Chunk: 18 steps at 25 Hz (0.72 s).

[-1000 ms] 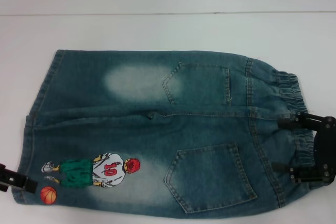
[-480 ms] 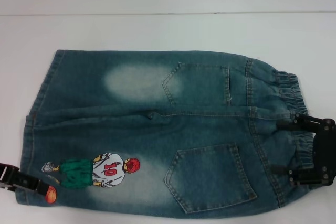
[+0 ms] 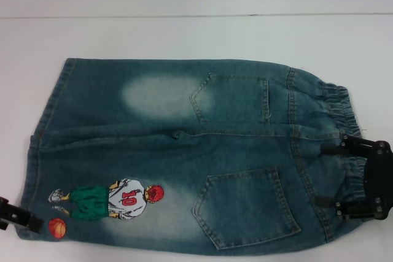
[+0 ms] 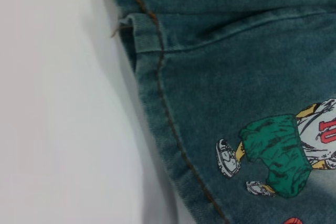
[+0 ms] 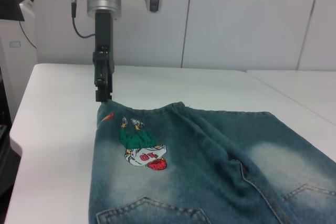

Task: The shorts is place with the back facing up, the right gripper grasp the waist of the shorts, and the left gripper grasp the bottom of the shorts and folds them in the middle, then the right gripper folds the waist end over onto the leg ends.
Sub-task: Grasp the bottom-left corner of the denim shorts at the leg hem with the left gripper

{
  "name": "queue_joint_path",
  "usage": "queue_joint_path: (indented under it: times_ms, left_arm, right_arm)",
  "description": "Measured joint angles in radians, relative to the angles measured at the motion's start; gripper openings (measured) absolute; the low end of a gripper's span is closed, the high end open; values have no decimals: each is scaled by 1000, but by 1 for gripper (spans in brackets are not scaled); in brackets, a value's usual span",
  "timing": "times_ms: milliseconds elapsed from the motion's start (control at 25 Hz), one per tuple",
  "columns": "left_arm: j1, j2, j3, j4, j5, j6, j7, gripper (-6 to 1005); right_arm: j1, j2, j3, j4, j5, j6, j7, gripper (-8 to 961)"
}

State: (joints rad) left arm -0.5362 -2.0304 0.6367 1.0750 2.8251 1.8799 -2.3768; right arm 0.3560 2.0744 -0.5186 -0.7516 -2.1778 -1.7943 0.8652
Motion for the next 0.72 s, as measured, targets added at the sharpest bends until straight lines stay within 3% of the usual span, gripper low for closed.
queue_joint_path:
  times_ms: [200, 560, 720]
  left_arm:
    - [-1, 1, -1, -3, -2, 7, 3, 736]
    - [-18, -27, 8, -19, -21, 6, 12, 728]
    - [-28, -28, 3, -34, -46, 0, 11, 725]
  right_arm:
    - [4, 3, 0, 0, 0, -1, 0, 892]
    - [6, 6, 0, 0, 3, -2, 0, 887]
    - [5, 7, 0, 0, 3, 0, 0, 885]
